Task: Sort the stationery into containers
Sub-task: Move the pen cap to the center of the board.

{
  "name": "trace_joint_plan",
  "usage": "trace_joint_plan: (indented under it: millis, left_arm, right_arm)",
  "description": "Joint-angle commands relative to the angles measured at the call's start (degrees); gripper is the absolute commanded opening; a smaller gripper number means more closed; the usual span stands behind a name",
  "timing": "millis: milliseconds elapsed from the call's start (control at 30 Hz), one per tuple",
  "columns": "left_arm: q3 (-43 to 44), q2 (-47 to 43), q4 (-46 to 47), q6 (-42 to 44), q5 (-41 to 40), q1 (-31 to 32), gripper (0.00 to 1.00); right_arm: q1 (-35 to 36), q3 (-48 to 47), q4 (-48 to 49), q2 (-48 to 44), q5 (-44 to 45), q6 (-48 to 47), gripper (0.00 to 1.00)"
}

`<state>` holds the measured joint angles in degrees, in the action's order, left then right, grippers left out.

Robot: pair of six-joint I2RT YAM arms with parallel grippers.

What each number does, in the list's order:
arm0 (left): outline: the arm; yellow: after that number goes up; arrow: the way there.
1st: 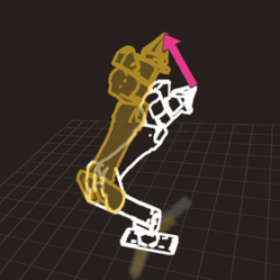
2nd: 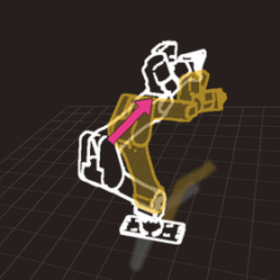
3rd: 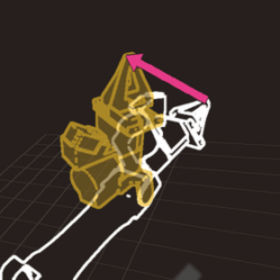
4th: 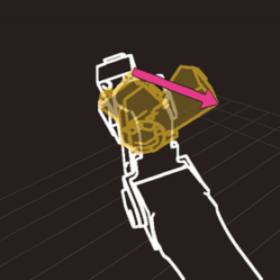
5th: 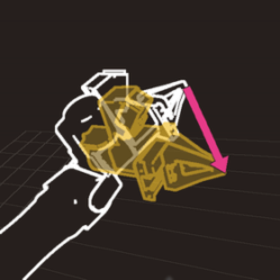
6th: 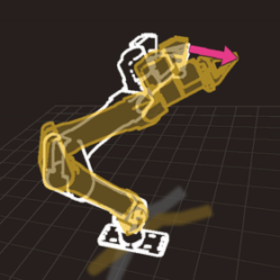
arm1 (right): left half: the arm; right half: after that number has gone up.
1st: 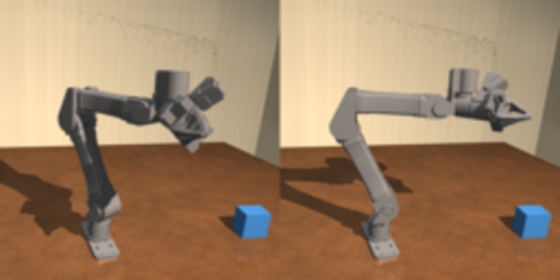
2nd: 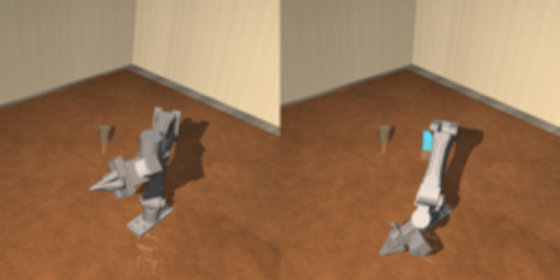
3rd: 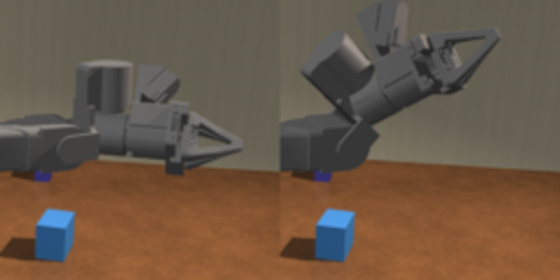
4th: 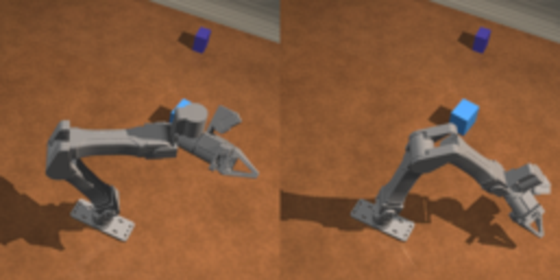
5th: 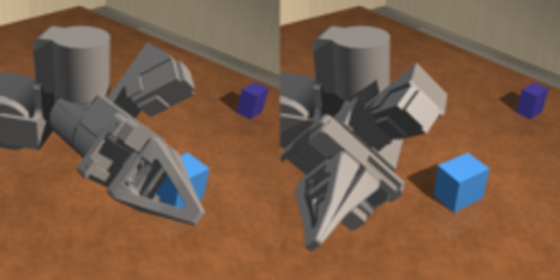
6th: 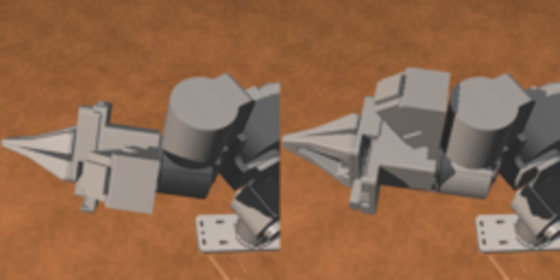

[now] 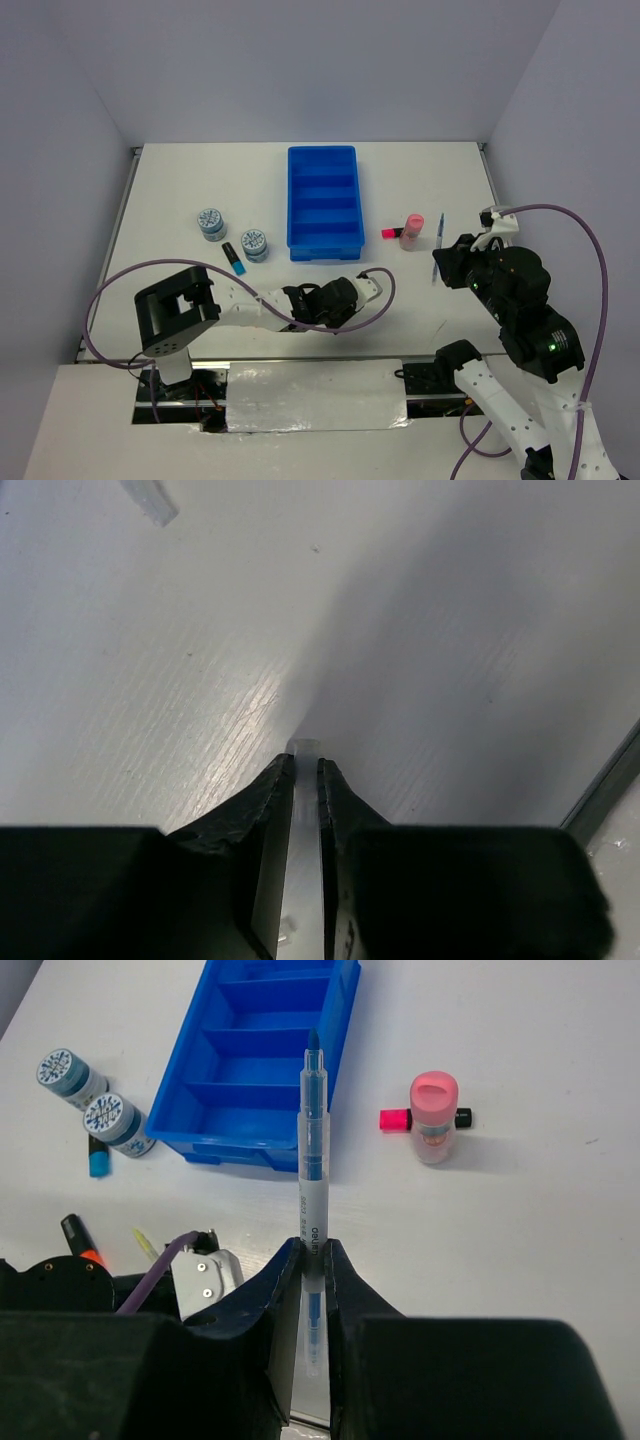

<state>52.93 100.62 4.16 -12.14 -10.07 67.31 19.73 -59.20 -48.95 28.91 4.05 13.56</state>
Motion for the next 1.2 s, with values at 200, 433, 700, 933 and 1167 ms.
trace_joint_plan:
  millis: [200, 433, 700, 933, 1167]
  left_arm:
    - [-0.19, 2.92, -0.12, 3.88, 3.30, -0.34, 0.39]
    - [-0.02, 2.39, -1.35, 3.53, 0.67, -0.42, 0.52]
    - [3.49, -2.44, -3.11, -0.86, -2.24, -0.25, 0.70]
    - [8.76, -8.84, -11.01, -10.07, -6.98, 0.37, 0.93]
    - [18.60, -10.89, -33.21, -34.75, -21.12, -0.60, 0.99]
  right_arm:
    - [0.23, -2.41, 1.31, -0.52, -0.01, -1.52, 0.00]
    - [0.23, -2.59, 1.40, -0.34, -0.28, -1.43, 0.00]
    - [0.23, -2.32, 1.31, -0.52, 0.08, -1.52, 0.00]
    - [0.23, -3.47, 0.52, -0.87, 1.13, -1.43, 0.00]
    - [0.22, -3.47, 1.05, -0.96, 2.01, -0.82, 0.00]
